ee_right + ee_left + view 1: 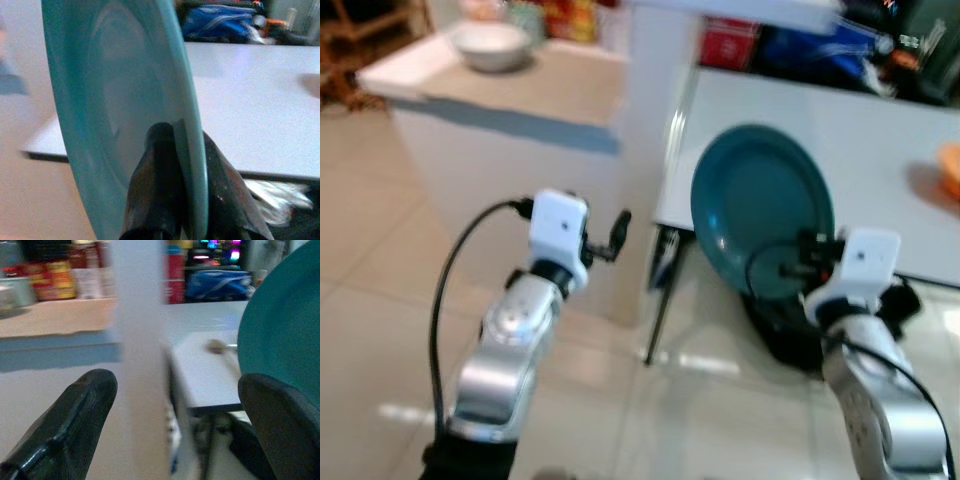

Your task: Setting the table

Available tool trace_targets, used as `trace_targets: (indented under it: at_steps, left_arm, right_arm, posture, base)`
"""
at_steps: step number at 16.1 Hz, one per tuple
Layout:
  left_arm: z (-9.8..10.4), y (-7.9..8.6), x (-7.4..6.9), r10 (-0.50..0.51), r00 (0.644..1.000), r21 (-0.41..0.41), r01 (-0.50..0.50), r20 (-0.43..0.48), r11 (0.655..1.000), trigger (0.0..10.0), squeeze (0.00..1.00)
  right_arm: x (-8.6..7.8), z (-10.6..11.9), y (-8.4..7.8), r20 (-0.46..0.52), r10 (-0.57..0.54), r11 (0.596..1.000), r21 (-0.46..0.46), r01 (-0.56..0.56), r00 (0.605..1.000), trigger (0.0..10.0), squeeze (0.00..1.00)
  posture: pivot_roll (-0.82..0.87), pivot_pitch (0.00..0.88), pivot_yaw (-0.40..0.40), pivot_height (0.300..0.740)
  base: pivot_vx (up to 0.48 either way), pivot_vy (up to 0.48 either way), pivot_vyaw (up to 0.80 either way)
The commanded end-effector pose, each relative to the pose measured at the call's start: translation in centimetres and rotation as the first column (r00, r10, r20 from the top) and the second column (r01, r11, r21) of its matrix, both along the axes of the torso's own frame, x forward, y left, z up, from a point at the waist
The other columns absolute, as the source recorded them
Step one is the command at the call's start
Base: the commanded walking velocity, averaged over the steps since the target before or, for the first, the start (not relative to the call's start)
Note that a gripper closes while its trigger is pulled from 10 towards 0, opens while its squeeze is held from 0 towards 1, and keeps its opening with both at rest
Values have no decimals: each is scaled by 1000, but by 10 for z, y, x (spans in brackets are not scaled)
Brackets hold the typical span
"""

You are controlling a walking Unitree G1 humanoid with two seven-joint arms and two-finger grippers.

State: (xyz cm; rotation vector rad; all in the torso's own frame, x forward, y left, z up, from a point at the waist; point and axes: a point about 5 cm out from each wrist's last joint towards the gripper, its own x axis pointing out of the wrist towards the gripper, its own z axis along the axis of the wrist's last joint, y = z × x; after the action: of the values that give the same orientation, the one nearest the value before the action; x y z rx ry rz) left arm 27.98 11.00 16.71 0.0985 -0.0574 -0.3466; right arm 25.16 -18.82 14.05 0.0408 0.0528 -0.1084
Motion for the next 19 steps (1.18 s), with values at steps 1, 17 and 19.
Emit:
trace_targets:
  at_steps: [1,17,19]
  left_arm:
    - [7,0,1,1,999,29,-2,33,1000,10000,0]
    - [23,4,4,-12,998,17,11,68,1000,10000,0]
    - [22,5,3,-10,998,18,9,67,1000,10000,0]
  right_arm:
    - [2,10,-5,46,-26,1000,16,25,999,10000,0]
    - [17,20,11,53,72,989,125,-78,996,10000,0]
    - [17,20,16,46,114,983,140,-120,992,10000,0]
  posture:
    - [50,30,-52,740]
    - [62,49,-61,740]
    - [62,55,-63,740]
  base:
    - [0,-480,0]
    - [292,-30,-150]
    - [480,0,0]
